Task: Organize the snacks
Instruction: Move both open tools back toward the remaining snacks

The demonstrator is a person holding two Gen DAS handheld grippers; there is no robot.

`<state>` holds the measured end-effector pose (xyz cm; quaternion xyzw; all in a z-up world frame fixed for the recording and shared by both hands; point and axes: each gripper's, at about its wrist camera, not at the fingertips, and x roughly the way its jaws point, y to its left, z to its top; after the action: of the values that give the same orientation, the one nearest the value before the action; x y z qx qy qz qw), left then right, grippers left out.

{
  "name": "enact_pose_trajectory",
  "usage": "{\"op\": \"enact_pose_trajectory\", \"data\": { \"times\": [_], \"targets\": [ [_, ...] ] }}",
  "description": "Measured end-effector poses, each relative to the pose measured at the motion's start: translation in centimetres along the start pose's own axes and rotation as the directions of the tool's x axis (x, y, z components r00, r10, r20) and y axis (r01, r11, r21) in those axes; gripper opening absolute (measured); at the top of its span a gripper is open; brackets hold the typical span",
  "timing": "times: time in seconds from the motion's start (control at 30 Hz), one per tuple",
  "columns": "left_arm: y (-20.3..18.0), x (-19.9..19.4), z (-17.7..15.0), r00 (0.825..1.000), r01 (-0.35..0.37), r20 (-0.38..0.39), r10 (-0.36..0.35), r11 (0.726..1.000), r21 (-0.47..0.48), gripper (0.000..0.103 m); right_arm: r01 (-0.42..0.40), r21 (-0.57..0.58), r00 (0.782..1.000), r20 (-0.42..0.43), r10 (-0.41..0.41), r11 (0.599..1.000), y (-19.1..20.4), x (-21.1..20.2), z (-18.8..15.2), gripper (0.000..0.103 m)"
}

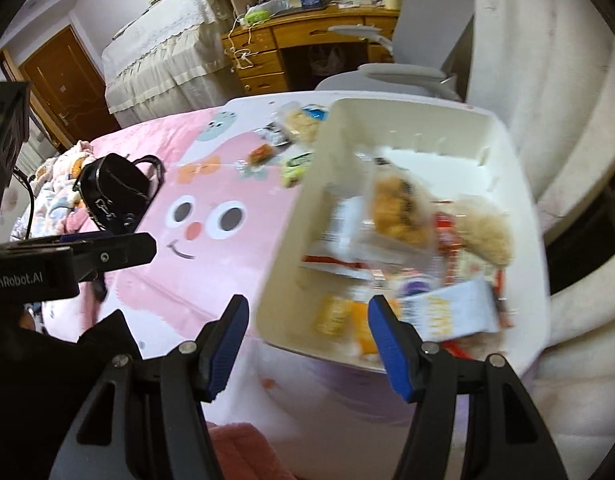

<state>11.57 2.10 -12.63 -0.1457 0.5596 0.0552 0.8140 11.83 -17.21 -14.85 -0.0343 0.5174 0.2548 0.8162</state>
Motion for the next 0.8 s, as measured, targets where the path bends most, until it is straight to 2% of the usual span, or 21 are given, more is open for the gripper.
{"op": "enact_pose_trajectory", "data": {
  "times": [0.43,0.57,0.8],
  "targets": [
    [11.2,-1.0,2.7,0.999,0.041,-0.016,-0.04,0.998,0.042,0.08,-0.001,0.111,1.0,-0.022,0.004,0.994,9.4,4.0,2.0,0.062],
    [14.0,-0.5,3.5,0.998,0.051,-0.04,-0.049,0.997,0.065,0.08,-0.005,0.181,0.999,-0.031,0.011,0.983,10.9,5.4,2.2,0.062],
    [16.5,1.4,5.1,0.994,0.075,-0.089,-0.068,0.994,0.078,0.08,-0.008,0.331,0.998,-0.051,0.027,0.944,12.4,7.4,2.9,0.062]
  ]
}}
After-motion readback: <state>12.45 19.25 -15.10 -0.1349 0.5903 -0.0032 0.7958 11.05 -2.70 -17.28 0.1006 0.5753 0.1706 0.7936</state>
